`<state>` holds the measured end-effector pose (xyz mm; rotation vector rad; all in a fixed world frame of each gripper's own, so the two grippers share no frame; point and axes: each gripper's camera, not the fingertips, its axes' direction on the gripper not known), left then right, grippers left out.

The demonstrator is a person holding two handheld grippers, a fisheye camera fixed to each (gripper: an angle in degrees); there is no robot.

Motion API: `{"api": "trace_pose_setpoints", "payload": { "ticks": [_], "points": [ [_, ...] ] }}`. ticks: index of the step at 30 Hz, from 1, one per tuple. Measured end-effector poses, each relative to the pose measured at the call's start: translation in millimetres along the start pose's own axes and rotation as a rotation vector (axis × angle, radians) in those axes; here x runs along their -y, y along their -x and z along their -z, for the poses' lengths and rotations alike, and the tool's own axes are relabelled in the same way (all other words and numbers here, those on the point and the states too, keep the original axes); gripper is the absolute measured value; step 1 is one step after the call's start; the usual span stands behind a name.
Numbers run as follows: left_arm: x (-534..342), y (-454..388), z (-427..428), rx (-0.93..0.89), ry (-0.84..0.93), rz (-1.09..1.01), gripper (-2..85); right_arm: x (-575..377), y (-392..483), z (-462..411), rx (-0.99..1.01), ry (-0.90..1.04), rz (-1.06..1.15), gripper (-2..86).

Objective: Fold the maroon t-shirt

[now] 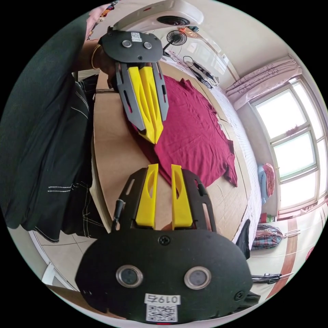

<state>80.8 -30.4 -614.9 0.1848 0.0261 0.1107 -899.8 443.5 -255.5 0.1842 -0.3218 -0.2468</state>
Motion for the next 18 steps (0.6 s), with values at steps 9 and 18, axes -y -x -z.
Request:
{"api": "trace_pose_setpoints", "payload": {
  "ticks": [9,18],
  "points": [
    [-9,-7,-11,-0.021,0.000,-0.019,0.9,7,2,-6,-0.045,0.010,0.026,-0.5],
    [-9,-17,-38,-0.032,0.039,-0.040,0.9,11,15,-14,-0.132,0.048,0.041,-0.6]
  ]
}}
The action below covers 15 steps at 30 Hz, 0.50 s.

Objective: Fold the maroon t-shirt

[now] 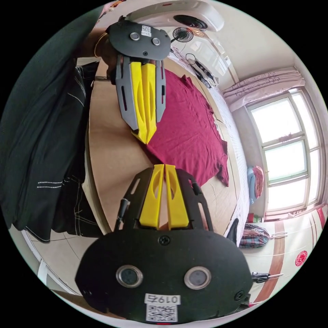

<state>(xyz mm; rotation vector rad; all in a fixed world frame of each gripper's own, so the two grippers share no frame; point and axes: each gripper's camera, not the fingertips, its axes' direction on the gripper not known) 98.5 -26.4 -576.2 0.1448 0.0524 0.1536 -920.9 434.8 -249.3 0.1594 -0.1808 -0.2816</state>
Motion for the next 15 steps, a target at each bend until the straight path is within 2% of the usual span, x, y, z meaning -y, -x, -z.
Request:
{"api": "trace_pose_setpoints", "payload": {
  "ticks": [6,15],
  "points": [
    [-1,-4,-7,-0.015,-0.008,0.003,0.8,-19,-21,-1,-0.054,0.056,-0.055,3.3],
    [-2,-15,-21,-0.026,-0.011,0.010,0.8,-17,-9,-11,-0.092,0.133,0.043,4.3]
  ]
}}
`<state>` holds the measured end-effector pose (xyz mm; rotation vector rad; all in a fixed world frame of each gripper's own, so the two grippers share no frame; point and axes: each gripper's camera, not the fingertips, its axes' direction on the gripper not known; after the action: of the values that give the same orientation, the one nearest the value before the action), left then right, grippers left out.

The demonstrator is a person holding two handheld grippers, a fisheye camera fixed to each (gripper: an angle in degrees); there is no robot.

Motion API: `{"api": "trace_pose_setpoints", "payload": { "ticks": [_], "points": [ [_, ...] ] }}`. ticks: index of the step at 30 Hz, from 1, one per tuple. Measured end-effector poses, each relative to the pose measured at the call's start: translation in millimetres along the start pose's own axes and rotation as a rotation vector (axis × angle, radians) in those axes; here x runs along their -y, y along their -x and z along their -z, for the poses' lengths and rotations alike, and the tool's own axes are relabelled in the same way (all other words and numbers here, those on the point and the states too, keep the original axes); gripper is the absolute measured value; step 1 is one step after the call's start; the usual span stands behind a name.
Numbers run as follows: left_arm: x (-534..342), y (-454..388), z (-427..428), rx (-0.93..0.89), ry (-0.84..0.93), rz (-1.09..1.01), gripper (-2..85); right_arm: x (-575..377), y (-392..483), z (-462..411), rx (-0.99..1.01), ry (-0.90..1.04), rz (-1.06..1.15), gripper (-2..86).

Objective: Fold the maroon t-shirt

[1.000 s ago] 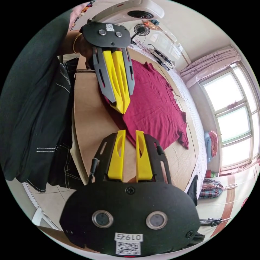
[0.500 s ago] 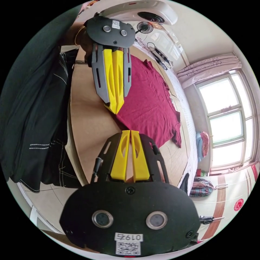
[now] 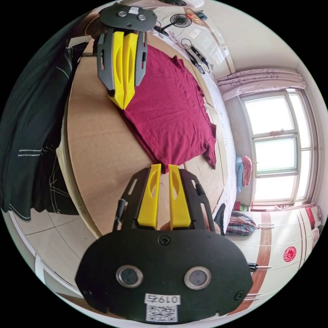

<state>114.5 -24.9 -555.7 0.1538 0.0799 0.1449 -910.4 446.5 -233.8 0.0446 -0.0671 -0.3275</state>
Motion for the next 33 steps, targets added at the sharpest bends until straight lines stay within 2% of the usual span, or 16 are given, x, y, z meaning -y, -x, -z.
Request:
{"api": "trace_pose_setpoints", "payload": {
  "ticks": [5,10,17,21,24,29,31,33],
  "points": [
    [1,-4,-9,-0.014,-0.005,0.004,0.8,6,4,6,-0.026,0.003,0.006,-0.4],
    [3,-17,-20,-0.023,0.001,-0.016,0.8,-2,6,9,0.012,0.036,-0.012,-0.9],
    [3,-27,-45,-0.033,0.001,0.021,1.0,6,34,22,-0.115,0.079,0.035,-0.4],
    [-4,-33,-53,-0.057,-0.034,0.051,1.6,1,35,38,-0.098,0.106,-0.002,0.0],
    [-10,-45,-53,-0.060,-0.067,0.038,2.1,-6,25,64,-0.065,0.095,-0.090,0.0],
    [-42,-56,-36,-0.061,-0.129,0.038,1.5,-8,-25,119,0.013,0.008,-0.394,-0.8],
    [-67,-50,-22,-0.015,-0.158,0.079,1.3,7,-39,134,0.074,-0.087,-0.510,-0.9],
    [-107,-37,-1,0.117,-0.155,0.156,1.1,31,-48,147,0.196,-0.218,-0.617,-0.9]
  ]
}}
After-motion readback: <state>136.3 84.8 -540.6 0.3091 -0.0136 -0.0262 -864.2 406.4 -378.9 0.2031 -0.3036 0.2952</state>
